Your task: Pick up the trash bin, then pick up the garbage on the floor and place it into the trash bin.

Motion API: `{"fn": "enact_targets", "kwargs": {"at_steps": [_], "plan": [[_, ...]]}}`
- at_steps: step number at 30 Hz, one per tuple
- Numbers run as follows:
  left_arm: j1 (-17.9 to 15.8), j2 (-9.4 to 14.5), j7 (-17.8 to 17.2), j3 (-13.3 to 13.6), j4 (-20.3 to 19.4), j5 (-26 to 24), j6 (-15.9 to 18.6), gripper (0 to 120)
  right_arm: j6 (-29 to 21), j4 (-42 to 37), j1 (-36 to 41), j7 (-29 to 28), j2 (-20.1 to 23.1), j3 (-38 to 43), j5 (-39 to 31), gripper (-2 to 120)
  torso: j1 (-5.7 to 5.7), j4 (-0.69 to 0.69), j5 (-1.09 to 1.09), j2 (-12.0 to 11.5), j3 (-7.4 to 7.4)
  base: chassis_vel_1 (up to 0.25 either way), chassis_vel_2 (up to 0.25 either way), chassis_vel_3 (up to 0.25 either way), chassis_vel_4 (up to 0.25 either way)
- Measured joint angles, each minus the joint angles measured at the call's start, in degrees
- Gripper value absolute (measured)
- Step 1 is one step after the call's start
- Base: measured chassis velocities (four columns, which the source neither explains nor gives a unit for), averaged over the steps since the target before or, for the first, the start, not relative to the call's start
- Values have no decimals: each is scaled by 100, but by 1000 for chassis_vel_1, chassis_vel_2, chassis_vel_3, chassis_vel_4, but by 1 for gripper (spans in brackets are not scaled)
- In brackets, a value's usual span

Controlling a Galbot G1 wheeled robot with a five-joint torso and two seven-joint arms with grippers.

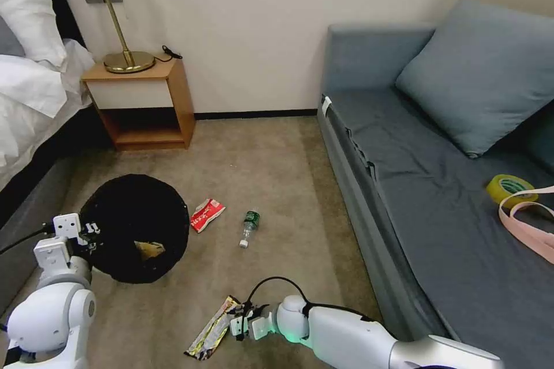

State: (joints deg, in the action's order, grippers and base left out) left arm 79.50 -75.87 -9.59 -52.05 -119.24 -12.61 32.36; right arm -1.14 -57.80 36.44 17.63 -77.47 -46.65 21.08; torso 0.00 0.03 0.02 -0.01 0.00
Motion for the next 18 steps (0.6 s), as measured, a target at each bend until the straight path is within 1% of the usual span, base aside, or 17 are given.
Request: {"fn": "enact_targets", "kwargs": {"at_steps": [1, 2, 18], "plan": [[2, 0, 0, -1, -7, 0, 0, 4, 2, 8, 0, 0, 6, 13, 10, 6, 0, -1, -1, 0, 0, 0, 0, 0, 0], [4, 1, -2, -5, -20, 1, 1, 4, 3, 18, 2, -1, 17, 39, 31, 0, 0, -3, -3, 0, 0, 0, 0, 0, 0], [50, 60, 2, -51, -69, -26, 18, 4, 9, -147, 12, 10, 78, 337, 65, 0, 0, -3, -2, 0, 0, 0, 0, 0, 0]]}}
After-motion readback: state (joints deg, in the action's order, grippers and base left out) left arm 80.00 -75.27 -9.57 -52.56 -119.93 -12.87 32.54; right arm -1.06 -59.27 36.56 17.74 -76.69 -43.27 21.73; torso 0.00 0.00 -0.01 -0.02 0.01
